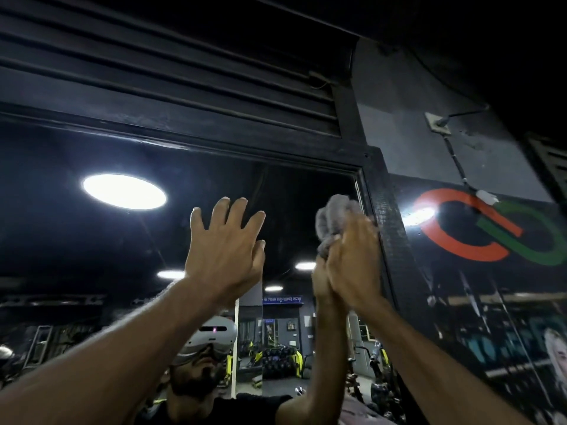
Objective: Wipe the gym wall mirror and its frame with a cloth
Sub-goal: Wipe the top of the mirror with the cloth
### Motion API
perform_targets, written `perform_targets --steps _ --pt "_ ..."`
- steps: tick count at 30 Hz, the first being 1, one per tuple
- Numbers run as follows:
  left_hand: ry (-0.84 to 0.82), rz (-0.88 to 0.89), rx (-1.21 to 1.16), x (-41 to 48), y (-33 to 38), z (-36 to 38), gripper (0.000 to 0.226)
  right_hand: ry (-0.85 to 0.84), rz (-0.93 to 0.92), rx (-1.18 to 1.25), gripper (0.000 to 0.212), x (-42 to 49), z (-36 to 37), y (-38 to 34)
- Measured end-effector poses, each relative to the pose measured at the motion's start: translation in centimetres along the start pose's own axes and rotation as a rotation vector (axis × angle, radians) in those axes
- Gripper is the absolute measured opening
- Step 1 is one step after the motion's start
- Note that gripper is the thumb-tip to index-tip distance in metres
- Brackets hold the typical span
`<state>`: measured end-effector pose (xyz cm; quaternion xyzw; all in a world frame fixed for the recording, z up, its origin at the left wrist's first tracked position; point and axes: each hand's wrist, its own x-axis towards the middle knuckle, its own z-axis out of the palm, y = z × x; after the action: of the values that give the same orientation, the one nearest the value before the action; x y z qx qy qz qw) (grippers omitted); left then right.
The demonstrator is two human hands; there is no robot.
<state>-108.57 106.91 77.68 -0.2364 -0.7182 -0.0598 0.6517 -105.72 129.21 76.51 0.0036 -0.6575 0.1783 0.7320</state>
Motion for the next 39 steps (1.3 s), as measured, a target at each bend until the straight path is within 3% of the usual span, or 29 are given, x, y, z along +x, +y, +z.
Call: perform_targets --steps 3,5,11,13,16,18,20,23,24,26,28,30,32,35,37,39 --pt "-0.005 -0.028 0.006 0.1 -1.0 -0.4 0.057 -0.234 -0.261 -0.086 0.070 -5.6 0.6 -1.6" --pt "-0.019 -0.026 0.029 0.2 -1.7 -0.5 0.058 -0.298 -0.291 -0.080 0.083 -6.4 -0.1 -1.2" --pt "-0.023 -0.003 0.057 0.9 -3.1 -1.0 0.057 -0.041 0.088 -0.130 0.066 3.9 2.8 -4.7" --pt "-0.006 -0.025 0.051 1.4 -3.9 -1.2 0.056 -0.081 -0.051 -0.116 0.062 2.3 4.2 -7.5" --pt "-0.012 -0.045 0.059 2.0 -5.5 -1.7 0.056 -0.232 -0.405 -0.086 0.061 -1.7 3.3 -7.6" --pt "-0.018 -0.057 0.101 2.1 -6.9 -2.2 0.058 -0.250 -0.478 -0.067 0.061 0.1 2.3 -5.7" --pt "-0.010 -0.080 0.145 2.0 -8.6 -2.9 0.060 -0.149 -0.290 -0.053 0.058 4.3 2.6 -5.3" --pt "-0.015 -0.090 0.163 1.7 -10.6 -3.7 0.061 -0.018 0.086 -0.140 0.059 7.5 5.2 -10.1" --pt "-0.024 -0.079 0.163 1.5 -11.0 -3.8 0.061 -0.010 0.057 -0.187 0.060 6.9 6.3 -12.0" --pt "-0.039 -0.045 0.138 0.8 -11.0 -4.1 0.061 -0.046 -0.206 -0.187 0.059 4.1 7.1 -14.6" --pt "-0.071 -0.001 0.125 -0.8 -10.6 -4.1 0.059 -0.192 -0.475 -0.103 0.057 0.7 6.0 -14.1" --pt "-0.092 0.029 0.143 -2.7 -10.4 -3.9 0.062 -0.311 -0.627 -0.088 0.057 -0.9 4.4 -10.9" --pt "-0.114 0.036 0.151 -4.3 -10.4 -3.7 0.067 -0.279 -0.487 -0.038 0.056 -0.7 3.2 -6.5" --pt "-0.132 0.034 0.161 -5.9 -10.7 -3.3 0.070 0.013 -0.018 0.033 0.053 -2.1 1.9 -3.6" --pt "-0.143 0.026 0.163 -6.2 -10.4 -2.9 0.071 -0.001 -0.108 -0.033 0.048 -5.6 3.0 -5.6" --pt "-0.149 0.011 0.145 -6.3 -9.8 -2.6 0.074 -0.232 -0.321 -0.082 0.051 -9.7 3.8 -7.5"
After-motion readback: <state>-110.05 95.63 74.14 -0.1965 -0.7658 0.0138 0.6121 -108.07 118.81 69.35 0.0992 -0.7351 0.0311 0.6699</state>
